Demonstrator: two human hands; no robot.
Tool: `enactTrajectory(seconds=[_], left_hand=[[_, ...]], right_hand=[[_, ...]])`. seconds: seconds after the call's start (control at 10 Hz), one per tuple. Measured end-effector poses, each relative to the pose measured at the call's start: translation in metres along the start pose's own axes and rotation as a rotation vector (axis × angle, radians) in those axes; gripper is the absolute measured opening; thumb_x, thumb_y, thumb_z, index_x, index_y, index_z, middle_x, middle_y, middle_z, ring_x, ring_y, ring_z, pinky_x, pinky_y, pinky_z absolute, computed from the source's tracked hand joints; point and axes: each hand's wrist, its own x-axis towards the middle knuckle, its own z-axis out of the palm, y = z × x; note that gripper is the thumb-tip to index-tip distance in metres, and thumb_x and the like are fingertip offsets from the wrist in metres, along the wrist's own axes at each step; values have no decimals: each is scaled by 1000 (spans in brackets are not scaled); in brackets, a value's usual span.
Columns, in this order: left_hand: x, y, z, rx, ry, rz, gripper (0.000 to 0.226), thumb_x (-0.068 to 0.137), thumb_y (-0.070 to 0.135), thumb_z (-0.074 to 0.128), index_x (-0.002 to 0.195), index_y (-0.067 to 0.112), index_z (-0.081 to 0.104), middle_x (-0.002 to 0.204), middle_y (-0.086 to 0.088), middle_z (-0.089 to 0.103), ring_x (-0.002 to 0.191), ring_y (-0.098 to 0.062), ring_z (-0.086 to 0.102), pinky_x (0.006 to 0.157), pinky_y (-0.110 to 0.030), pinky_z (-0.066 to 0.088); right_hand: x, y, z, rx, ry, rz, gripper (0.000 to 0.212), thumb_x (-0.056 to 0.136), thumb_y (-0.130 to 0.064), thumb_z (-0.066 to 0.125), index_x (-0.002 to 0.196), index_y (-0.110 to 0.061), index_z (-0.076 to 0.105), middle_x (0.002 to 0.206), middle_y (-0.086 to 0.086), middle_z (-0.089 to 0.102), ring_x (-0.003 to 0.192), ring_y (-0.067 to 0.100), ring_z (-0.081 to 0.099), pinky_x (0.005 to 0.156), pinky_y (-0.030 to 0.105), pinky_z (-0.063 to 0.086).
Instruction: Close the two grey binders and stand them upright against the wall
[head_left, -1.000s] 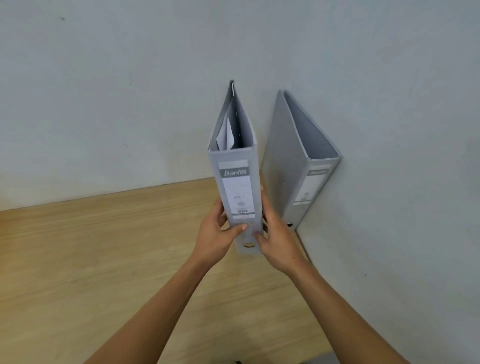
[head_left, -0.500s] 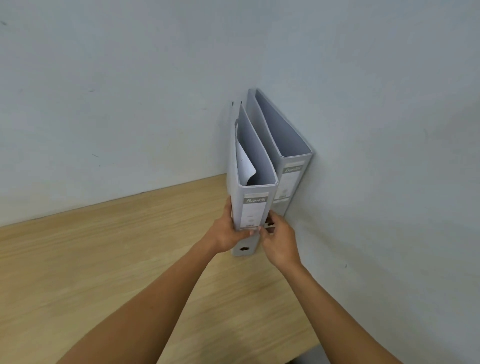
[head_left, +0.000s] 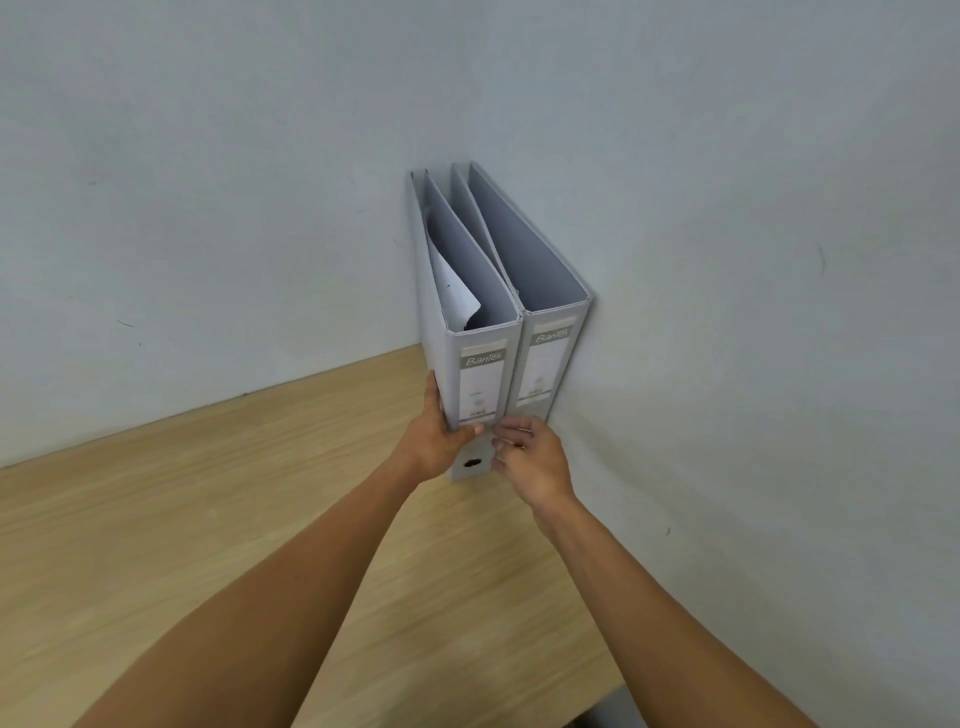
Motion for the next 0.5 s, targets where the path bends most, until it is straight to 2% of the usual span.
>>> enactTrajectory(seconds=[0.1, 0.2, 0.3, 0.4, 0.5], left_hand=[[5, 0, -2, 22, 16, -12, 103, 92, 13, 73, 163, 15, -1, 153, -7, 51, 139, -28, 51, 111, -39, 44], [5, -3, -2, 34, 20, -15, 103, 91, 15, 74, 163, 19, 1, 150, -6, 54, 135, -27, 54, 106, -34, 45], [5, -4, -4, 68, 39, -41, 101, 90, 19, 75, 164, 20, 6, 151, -9, 54, 138, -29, 52, 110, -40, 45], [1, -6, -9, 100, 30, -51, 99, 91, 15, 72, 165, 20, 6, 158, -12, 47, 136, -30, 56, 110, -47, 47], [-6, -6, -16, 72, 16, -56, 94, 92, 11, 69, 165, 22, 10, 161, -11, 42, 125, -32, 65, 95, -43, 55]], right_hand=[[4, -1, 2, -10, -9, 0, 30, 95, 2, 56, 123, -8, 63, 124, 7, 69, 112, 22, 67, 95, 43, 58], [6, 2, 1, -26, -4, 0, 32, 94, 2, 57, 124, -8, 63, 125, 7, 69, 116, 22, 66, 97, 45, 57], [3, 1, 1, -33, -27, 9, 37, 93, 3, 57, 127, -10, 61, 129, 4, 66, 114, 20, 66, 93, 42, 59], [-2, 0, 1, -64, -52, 0, 43, 91, 3, 58, 130, -15, 59, 129, -2, 63, 100, 12, 65, 88, 41, 61], [-5, -6, 0, -78, -40, -4, 46, 90, 4, 57, 131, -16, 57, 129, -2, 61, 104, 16, 65, 84, 38, 61]])
